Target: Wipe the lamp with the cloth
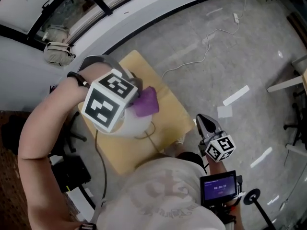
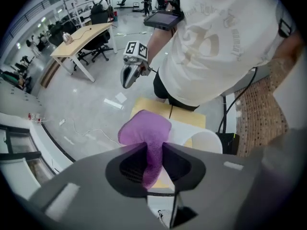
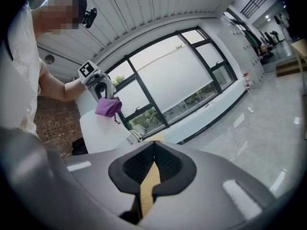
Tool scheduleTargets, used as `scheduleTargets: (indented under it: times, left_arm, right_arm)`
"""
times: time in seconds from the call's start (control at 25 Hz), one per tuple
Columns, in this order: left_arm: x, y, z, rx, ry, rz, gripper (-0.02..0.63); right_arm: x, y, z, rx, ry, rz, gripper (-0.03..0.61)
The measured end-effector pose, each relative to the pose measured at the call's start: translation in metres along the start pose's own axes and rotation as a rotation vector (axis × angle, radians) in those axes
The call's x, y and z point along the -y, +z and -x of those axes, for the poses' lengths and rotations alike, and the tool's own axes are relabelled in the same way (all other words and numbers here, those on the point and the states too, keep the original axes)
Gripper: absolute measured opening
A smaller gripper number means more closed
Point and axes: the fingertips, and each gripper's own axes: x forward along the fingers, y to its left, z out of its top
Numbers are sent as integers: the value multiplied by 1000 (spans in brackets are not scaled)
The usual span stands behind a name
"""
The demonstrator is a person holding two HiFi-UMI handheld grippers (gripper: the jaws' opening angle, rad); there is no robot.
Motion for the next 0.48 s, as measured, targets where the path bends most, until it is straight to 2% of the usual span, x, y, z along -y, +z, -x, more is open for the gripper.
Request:
scheduleTargets:
  times: [0.12, 0.24, 0.48]
  left_arm:
    - [11, 25, 3, 13, -13, 13, 86]
    - [19, 32, -11, -23, -41, -25, 86]
    - [24, 46, -61, -80, -143, -114, 86]
  right_arm:
    - [-5, 3, -8, -9, 43, 15, 15]
    - [-16, 7, -15, -7, 68, 34, 14]
    - [-22, -1, 5, 5, 35, 37, 14]
